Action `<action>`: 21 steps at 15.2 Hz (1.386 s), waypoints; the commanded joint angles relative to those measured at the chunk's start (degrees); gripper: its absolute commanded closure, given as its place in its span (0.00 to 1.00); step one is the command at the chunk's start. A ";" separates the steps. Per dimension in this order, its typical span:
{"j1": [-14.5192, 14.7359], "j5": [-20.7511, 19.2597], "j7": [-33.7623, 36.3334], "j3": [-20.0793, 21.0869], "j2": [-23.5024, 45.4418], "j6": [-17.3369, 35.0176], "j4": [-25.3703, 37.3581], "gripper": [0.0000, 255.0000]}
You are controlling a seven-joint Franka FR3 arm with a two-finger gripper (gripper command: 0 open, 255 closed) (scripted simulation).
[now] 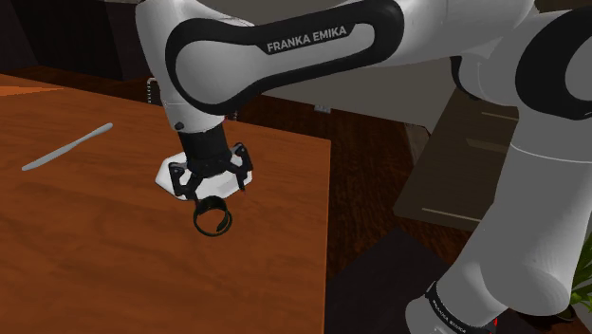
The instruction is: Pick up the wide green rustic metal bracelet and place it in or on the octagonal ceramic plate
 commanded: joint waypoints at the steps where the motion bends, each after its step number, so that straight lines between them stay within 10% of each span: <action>1: -0.14 -0.07 0.04 -0.08 -0.01 1.51 -1.52 0.00; 11: -0.30 -0.14 0.11 -0.16 -0.04 3.49 -3.54 0.00; 12: -0.30 -0.14 0.10 -0.16 -0.04 3.49 -3.55 1.00; 21: -0.30 -0.14 0.11 -0.16 -0.04 3.49 -3.54 1.00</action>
